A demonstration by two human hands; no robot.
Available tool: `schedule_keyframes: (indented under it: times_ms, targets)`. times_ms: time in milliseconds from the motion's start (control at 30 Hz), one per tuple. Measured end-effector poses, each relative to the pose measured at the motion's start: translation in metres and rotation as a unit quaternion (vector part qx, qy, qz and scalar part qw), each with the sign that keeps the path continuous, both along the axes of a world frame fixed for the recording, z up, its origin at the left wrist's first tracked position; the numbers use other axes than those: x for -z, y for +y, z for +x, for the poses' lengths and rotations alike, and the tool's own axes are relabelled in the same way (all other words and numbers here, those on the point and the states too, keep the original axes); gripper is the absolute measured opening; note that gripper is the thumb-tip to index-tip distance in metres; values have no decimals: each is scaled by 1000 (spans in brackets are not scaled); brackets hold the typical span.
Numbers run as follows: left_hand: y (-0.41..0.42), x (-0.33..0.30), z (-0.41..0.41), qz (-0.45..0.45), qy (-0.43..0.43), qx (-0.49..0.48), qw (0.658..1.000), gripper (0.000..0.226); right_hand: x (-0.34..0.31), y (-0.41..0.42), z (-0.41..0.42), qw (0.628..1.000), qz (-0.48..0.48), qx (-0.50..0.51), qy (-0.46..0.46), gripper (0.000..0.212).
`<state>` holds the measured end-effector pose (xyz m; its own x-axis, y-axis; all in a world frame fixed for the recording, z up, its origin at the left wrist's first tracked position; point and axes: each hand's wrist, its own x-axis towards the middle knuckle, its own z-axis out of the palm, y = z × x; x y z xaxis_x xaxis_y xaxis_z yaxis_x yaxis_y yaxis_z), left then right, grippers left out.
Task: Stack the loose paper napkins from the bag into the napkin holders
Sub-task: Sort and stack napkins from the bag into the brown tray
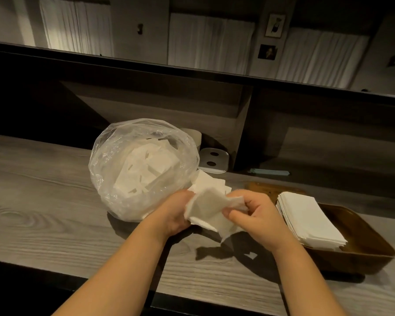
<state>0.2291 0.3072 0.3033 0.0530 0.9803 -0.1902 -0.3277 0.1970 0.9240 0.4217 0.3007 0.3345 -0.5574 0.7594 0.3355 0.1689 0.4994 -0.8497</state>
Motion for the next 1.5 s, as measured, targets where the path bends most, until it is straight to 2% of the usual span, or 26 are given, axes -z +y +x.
schedule_keyframes:
  times_ms: [100, 167, 267, 400, 567, 767, 833, 900, 967, 1033, 1100, 1200, 1300, 1400, 1433, 1500]
  targets:
    - [-1, -3, 3, -8, -11, 4, 1000, 26, 0, 4, 3, 991, 61, 9, -118, 33]
    - [0, -2, 3, -10, -23, -16, 1000, 28, 1, 6, 2, 981, 96, 38, -164, 36]
    - [3, -1, 2, -13, -35, -36, 999, 30, 1, 7, 0, 974, 122, 89, -170, 34]
    - [4, 0, 1, -16, -43, -48, 998, 31, 3, 10, -2, 943, 181, 144, -240, 30]
    - [3, 2, -1, -16, -56, -40, 998, 28, 7, 10, -8, 920, 219, 84, -314, 40]
    - [1, 2, -3, -20, -53, -23, 998, 32, 8, 11, -6, 907, 217, 99, -347, 55]
    - [0, 2, -3, -16, -45, -17, 999, 29, 8, 10, -5, 922, 215, 118, -298, 56]
    - [0, 1, -2, -15, -32, -12, 999, 30, 6, 6, -4, 957, 199, 150, -145, 56]
    - [2, 3, -3, -16, -22, -6, 1000, 34, -1, -2, -2, 979, 106, 171, 40, 61]
    - [2, 2, -2, -20, -31, -8, 999, 32, -8, -7, -2, 973, -21, 165, 161, 63]
    - [3, 1, -3, -13, -33, -3, 999, 24, -13, -7, -1, 968, -109, 151, 169, 59]
    - [2, -1, -2, -27, -44, 2, 999, 16, -10, -2, -3, 974, -162, 144, 71, 50]
    - [5, -1, -2, -52, -107, 14, 993, 41, -4, 3, -8, 968, -172, 181, 6, 44]
    - [4, 2, -2, -51, -64, 52, 995, 57, -1, 7, -13, 958, -175, 228, 7, 39]
    - [2, 3, -2, -47, -43, 63, 996, 57, -1, 8, -14, 953, -183, 241, 18, 38]
    - [0, 3, -3, -27, 3, 72, 997, 42, 0, 9, -14, 943, -199, 262, 44, 37]
